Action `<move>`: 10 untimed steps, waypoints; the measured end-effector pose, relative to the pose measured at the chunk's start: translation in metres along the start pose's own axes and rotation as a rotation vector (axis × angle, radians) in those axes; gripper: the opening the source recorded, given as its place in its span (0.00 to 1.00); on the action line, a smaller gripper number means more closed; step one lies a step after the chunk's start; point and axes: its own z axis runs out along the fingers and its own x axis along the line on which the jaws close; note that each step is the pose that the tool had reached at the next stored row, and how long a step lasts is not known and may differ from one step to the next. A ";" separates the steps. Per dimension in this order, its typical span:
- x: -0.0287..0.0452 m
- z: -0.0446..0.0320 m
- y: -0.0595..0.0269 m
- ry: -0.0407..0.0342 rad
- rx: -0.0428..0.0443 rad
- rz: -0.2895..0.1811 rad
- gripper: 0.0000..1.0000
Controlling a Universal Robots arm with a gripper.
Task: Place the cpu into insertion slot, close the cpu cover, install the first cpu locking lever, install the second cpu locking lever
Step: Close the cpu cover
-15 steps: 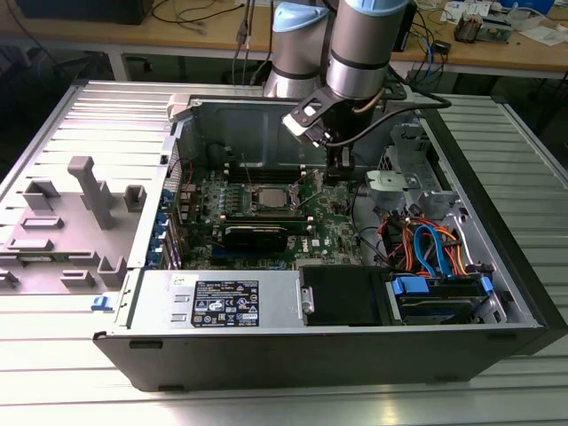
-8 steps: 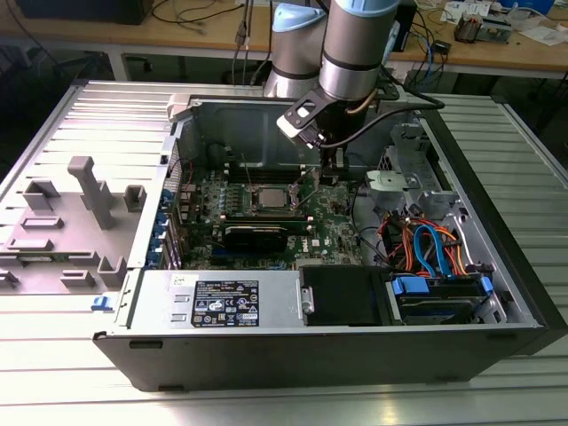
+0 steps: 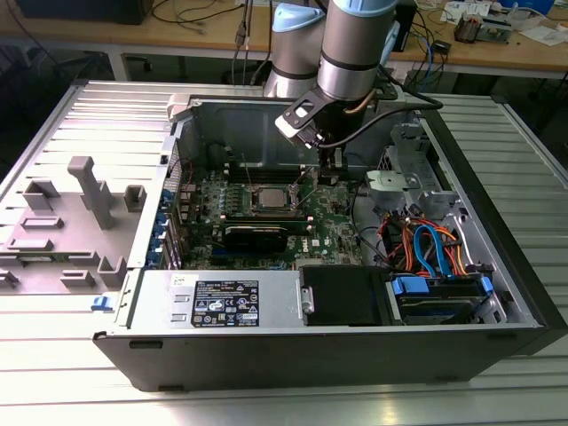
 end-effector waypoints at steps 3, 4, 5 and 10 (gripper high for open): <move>0.0000 0.0000 -0.0006 0.0000 0.0000 0.000 0.11; 0.0000 0.0000 -0.0008 0.0001 0.0000 0.000 0.11; 0.0000 0.0000 -0.0010 0.0000 0.0000 0.000 0.11; 0.0001 0.0000 -0.0036 0.0000 0.0000 0.000 0.11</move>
